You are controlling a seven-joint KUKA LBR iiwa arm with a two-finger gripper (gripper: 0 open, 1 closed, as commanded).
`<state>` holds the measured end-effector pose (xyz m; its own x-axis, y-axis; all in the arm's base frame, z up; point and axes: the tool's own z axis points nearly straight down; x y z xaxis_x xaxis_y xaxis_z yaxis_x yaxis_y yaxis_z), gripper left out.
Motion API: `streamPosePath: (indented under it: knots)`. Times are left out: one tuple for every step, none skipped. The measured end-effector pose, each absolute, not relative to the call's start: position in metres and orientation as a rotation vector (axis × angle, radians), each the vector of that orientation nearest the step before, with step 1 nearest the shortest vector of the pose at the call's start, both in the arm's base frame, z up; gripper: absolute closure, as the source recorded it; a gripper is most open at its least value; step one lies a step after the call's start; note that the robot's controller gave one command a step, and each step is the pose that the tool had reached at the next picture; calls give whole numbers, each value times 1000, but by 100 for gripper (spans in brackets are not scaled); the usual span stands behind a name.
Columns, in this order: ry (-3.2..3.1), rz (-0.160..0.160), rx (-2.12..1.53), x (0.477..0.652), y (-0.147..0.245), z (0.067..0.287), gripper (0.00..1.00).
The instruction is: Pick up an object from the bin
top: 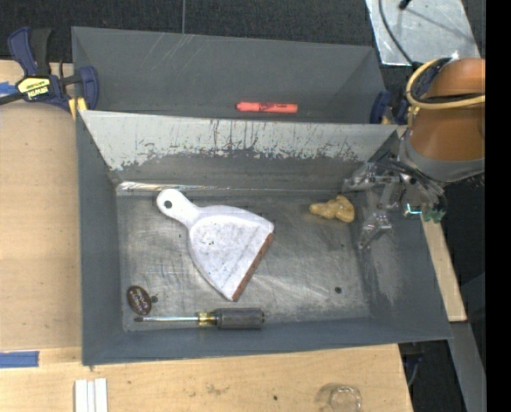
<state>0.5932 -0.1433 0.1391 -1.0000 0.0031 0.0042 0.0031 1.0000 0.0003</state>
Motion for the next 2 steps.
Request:
streamPosePath:
  knots:
    - [-3146,2,0,595,-143,144,0]
    - [-3141,0,-195,614,-144,89,0]
